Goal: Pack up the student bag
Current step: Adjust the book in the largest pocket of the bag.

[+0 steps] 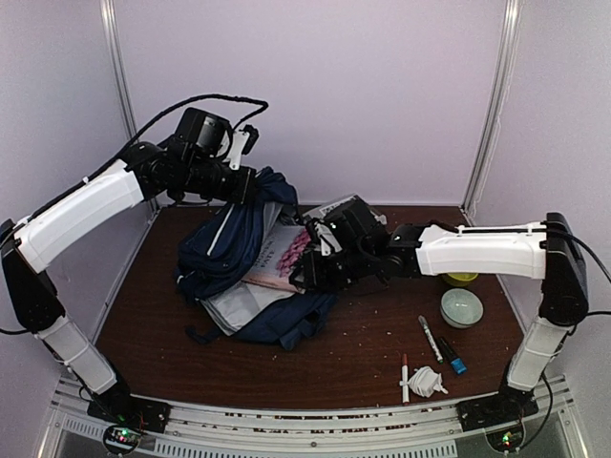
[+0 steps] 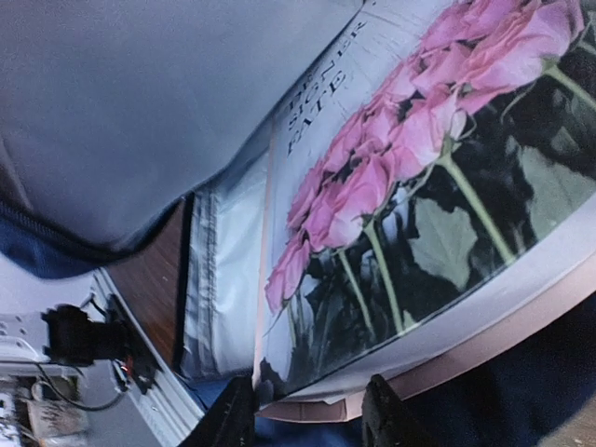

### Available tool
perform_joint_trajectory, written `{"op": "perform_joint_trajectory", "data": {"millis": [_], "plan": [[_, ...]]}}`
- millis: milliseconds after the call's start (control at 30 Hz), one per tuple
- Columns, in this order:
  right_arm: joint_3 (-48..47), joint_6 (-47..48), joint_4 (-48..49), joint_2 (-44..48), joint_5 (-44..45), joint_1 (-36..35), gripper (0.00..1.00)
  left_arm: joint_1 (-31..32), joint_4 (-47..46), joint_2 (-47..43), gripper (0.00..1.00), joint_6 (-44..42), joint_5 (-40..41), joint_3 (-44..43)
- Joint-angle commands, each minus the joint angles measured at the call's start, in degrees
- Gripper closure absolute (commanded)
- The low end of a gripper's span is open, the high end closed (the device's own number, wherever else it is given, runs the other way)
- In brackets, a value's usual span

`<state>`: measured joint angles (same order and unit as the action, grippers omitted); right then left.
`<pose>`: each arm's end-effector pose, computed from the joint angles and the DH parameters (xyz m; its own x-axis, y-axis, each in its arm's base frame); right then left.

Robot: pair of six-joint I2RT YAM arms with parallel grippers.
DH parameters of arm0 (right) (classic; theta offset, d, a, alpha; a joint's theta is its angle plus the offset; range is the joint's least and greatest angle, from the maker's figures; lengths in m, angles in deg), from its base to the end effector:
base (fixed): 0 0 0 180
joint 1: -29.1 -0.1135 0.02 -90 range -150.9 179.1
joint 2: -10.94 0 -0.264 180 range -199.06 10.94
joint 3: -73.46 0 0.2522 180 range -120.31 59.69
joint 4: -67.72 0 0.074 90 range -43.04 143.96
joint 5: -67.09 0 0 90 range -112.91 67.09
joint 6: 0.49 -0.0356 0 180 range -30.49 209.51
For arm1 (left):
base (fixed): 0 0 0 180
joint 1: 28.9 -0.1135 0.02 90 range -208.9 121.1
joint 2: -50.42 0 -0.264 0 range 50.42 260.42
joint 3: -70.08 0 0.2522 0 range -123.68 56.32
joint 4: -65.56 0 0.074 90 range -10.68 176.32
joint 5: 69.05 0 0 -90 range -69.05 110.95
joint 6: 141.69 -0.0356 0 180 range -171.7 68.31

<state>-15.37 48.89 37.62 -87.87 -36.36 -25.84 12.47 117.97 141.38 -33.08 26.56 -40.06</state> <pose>0.2184 0.3256 0.2607 -0.8656 -0.1312 -0.4833 -0.4411 0.6566 0.6118 0.2681 -0.2315 0.4004 -0.5801 0.0877 -0.8098 0.4340 0.8746 -0.2162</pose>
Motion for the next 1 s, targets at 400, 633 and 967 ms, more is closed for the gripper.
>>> {"op": "perform_joint_trajectory", "data": {"millis": [400, 633, 967], "plan": [[-13.7, -11.9, 25.5, -19.3, -6.0, -0.9, 0.57, 2.8, -9.7, -6.3, 1.0, -4.5, -0.9, -6.6], [-1.8, 6.2, 17.9, 0.1, -6.8, -0.6, 0.49, -6.2, -9.1, -11.9, 1.0, -1.7, 7.0, 11.6], [-1.9, 13.2, -2.3, 10.0, -8.2, 20.7, 0.4, -17.7, -7.0, -22.6, 1.0, -2.7, 19.0, 17.9]]}}
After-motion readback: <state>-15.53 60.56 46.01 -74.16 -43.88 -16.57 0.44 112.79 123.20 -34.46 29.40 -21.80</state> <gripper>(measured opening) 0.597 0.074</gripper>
